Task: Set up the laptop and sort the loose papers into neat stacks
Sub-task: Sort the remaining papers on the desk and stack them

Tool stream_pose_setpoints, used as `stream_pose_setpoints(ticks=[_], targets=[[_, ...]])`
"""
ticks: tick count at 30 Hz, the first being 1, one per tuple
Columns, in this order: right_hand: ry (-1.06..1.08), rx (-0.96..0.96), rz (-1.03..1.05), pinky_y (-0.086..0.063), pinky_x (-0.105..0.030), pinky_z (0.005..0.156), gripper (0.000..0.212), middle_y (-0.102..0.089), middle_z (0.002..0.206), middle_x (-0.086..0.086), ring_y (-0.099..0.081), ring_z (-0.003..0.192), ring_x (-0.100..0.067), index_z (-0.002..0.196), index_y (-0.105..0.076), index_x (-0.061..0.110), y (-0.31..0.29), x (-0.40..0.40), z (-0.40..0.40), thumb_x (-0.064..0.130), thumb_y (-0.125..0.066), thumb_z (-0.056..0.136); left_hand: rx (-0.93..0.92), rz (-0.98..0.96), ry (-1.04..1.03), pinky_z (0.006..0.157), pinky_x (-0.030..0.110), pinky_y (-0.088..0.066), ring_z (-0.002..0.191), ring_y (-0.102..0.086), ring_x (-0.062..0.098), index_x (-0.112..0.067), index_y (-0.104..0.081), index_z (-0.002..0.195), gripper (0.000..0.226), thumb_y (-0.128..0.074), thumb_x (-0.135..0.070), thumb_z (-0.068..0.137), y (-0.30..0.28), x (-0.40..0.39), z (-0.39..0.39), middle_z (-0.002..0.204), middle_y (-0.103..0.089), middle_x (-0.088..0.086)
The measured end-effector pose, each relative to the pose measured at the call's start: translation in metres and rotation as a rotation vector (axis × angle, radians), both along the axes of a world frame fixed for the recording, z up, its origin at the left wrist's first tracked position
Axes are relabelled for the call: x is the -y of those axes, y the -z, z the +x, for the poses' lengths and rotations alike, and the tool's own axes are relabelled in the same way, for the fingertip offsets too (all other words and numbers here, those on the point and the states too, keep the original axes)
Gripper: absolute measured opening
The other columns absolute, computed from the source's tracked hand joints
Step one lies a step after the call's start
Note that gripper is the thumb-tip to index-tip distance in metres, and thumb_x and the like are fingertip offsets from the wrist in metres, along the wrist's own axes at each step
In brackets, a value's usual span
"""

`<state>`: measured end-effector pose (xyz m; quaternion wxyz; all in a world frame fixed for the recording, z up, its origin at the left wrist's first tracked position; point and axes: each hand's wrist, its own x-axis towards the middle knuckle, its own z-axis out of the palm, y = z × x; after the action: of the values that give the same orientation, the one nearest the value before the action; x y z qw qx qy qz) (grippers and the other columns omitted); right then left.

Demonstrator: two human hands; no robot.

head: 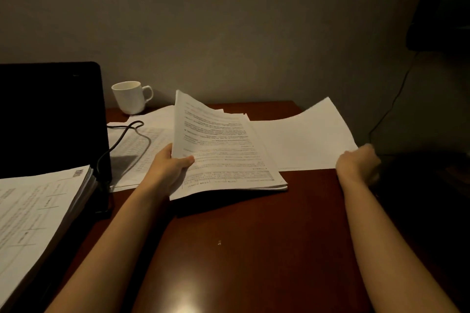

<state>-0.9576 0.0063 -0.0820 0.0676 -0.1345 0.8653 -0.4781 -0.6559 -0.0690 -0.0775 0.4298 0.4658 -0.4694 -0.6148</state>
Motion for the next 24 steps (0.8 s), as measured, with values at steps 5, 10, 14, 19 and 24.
stream_pose_setpoints(ticks=[5,10,14,19,24], targets=[[0.019,-0.237,-0.584,-0.035,-0.02,0.061,0.02,-0.057,0.103,-0.015,-0.057,0.09,-0.023,0.113,-0.045,-0.006,-0.019,-0.001,0.032,0.009,-0.038,0.101,0.096,0.019,0.092,0.085,0.041,-0.051,0.109,-0.057,0.035,-0.002,-0.045,0.128,0.037,-0.043,0.011,0.093,0.0,0.002,-0.001,0.124,-0.056,0.018],[-0.677,-0.954,-0.777,-0.043,-0.004,0.079,0.02,-0.063,0.098,0.003,-0.059,0.083,-0.007,0.11,-0.061,0.002,-0.01,0.006,0.079,0.004,-0.057,0.091,0.135,0.077,0.129,0.108,0.046,-0.037,0.127,-0.046,0.038,0.0,-0.039,0.136,0.043,-0.036,0.012,0.094,-0.002,0.008,0.005,0.136,-0.048,0.02],[-1.267,-0.78,-0.373,-0.032,-0.025,0.106,0.027,-0.07,0.109,-0.013,-0.061,0.104,-0.025,0.109,-0.069,0.002,0.009,0.015,0.11,0.003,-0.049,0.091,0.152,0.017,0.033,0.074,0.009,-0.049,0.086,-0.066,0.013,-0.002,-0.044,0.127,0.038,-0.036,0.015,0.094,-0.006,0.001,0.012,0.1,-0.062,0.014],[-1.408,-0.197,-0.264,-0.038,-0.02,0.066,0.023,-0.058,0.067,0.015,-0.05,0.066,0.0,0.069,-0.062,0.028,0.011,0.014,0.1,0.018,-0.052,0.087,0.143,0.017,-0.169,0.062,0.018,-0.047,0.092,-0.062,0.025,0.013,-0.038,0.135,0.037,-0.034,0.001,0.1,-0.006,0.013,0.023,0.093,-0.059,0.011],[-1.422,-0.128,-0.249,-0.037,-0.024,0.063,0.025,-0.053,0.06,0.004,-0.047,0.062,-0.006,0.057,-0.06,0.021,0.007,0.01,0.099,0.023,-0.045,0.076,0.125,-0.003,-0.107,0.095,0.024,-0.038,0.115,-0.049,0.019,-0.017,-0.044,0.138,0.043,-0.042,-0.037,0.1,-0.006,0.014,0.024,0.131,-0.052,0.002]])
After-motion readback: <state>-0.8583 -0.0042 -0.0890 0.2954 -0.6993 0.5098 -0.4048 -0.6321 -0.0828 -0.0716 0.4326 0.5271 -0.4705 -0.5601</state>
